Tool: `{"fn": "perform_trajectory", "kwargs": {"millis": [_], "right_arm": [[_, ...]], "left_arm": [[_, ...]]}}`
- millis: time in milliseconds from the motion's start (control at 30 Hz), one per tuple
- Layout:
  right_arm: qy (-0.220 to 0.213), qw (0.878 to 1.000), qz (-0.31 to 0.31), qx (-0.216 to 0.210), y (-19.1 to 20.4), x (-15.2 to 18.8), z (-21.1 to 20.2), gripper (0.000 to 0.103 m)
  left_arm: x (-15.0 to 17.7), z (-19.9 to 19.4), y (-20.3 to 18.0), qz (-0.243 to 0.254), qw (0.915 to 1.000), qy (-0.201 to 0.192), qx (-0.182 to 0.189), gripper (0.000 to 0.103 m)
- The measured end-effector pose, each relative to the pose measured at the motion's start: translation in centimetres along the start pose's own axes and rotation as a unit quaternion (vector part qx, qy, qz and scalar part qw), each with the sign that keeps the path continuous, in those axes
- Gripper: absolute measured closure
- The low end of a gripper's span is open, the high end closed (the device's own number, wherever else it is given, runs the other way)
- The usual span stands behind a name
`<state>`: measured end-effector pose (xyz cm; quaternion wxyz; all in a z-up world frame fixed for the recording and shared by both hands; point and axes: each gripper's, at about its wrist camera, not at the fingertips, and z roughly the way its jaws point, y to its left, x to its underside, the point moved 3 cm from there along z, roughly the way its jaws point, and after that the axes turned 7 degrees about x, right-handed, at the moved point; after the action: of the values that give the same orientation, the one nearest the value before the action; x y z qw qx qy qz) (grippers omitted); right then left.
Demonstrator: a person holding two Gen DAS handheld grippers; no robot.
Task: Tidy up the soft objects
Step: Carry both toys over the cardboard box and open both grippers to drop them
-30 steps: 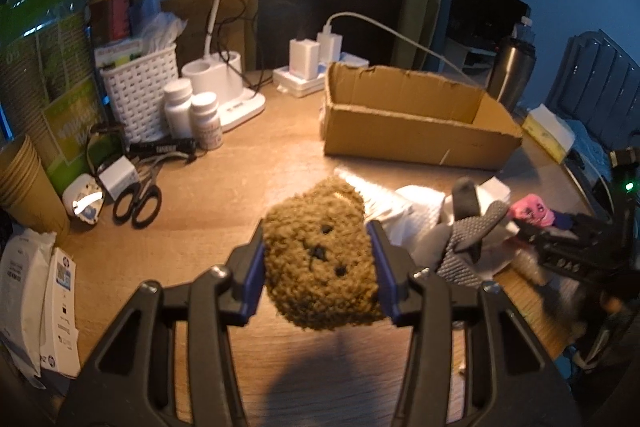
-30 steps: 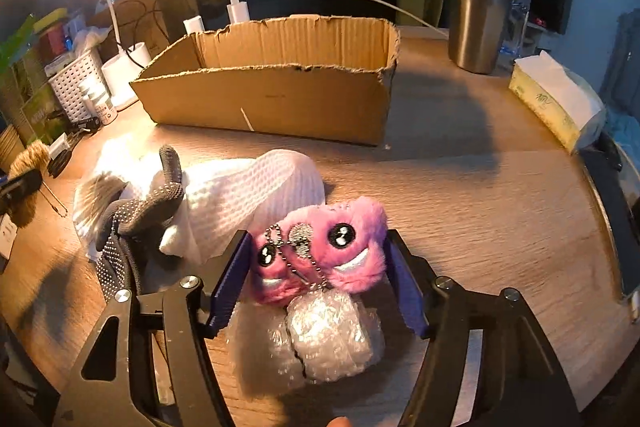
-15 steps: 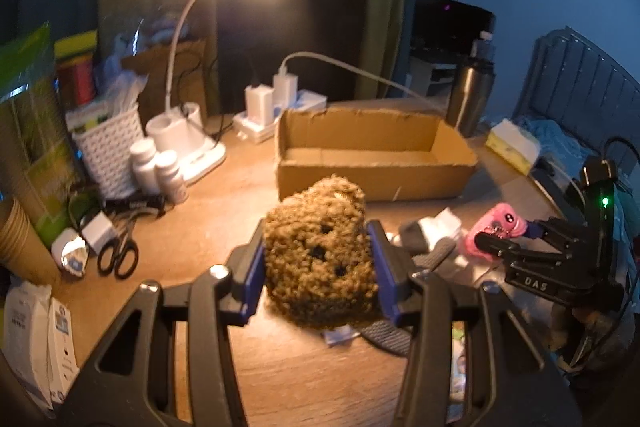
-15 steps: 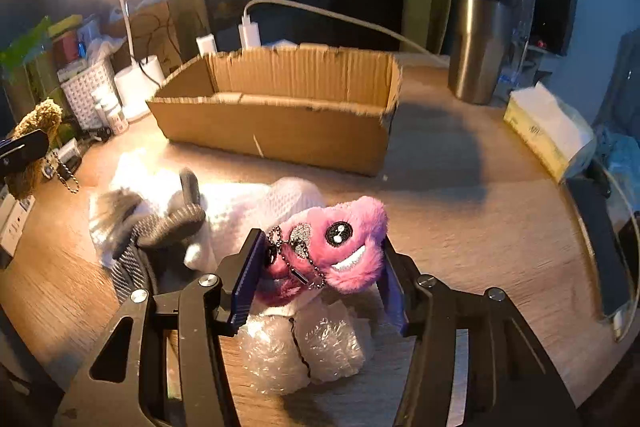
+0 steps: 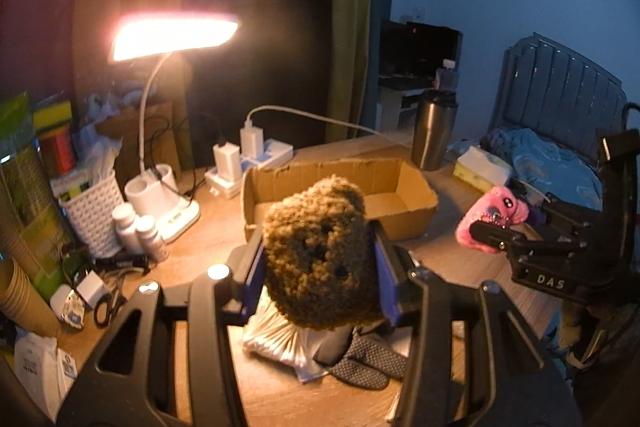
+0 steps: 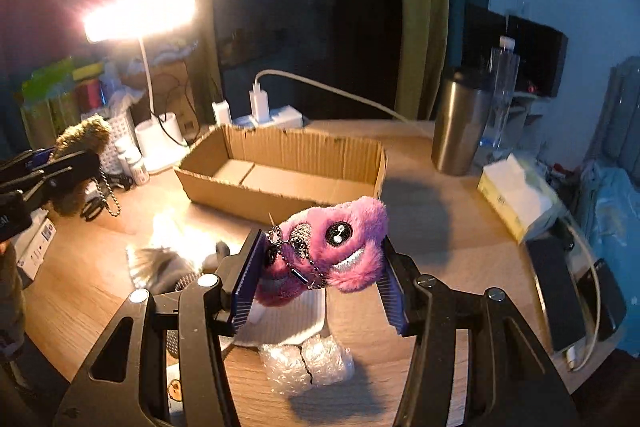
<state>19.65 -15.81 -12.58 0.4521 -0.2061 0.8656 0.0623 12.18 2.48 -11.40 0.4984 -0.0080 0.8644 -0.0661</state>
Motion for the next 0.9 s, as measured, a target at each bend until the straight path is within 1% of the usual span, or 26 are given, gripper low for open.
{"fn": "perform_trajectory", "kwargs": {"millis": [167, 400, 700, 900], "right_arm": [[-0.021, 1.0, 0.0, 0.002, 0.1, -1.4, -1.1, 0.047], [-0.038, 0.999, 0.0, 0.005, -0.2, -3.0, -1.4, 0.047], [-0.047, 0.999, 0.005, 0.006, -0.9, -4.8, -0.4, 0.047], [-0.051, 0.999, 0.01, 0.006, -1.4, -5.9, 1.1, 0.047]], "left_arm": [[-1.1, -0.1, -0.7, 0.009, 0.9998, -0.011, 0.011, 0.055], [-3.0, 0.2, -1.5, 0.008, 0.9992, -0.032, 0.025, 0.055], [-4.7, 1.9, -2.2, 0.01, 0.9985, -0.039, 0.038, 0.055], [-5.7, 3.9, -2.0, 0.004, 0.9983, -0.04, 0.042, 0.055]]}}
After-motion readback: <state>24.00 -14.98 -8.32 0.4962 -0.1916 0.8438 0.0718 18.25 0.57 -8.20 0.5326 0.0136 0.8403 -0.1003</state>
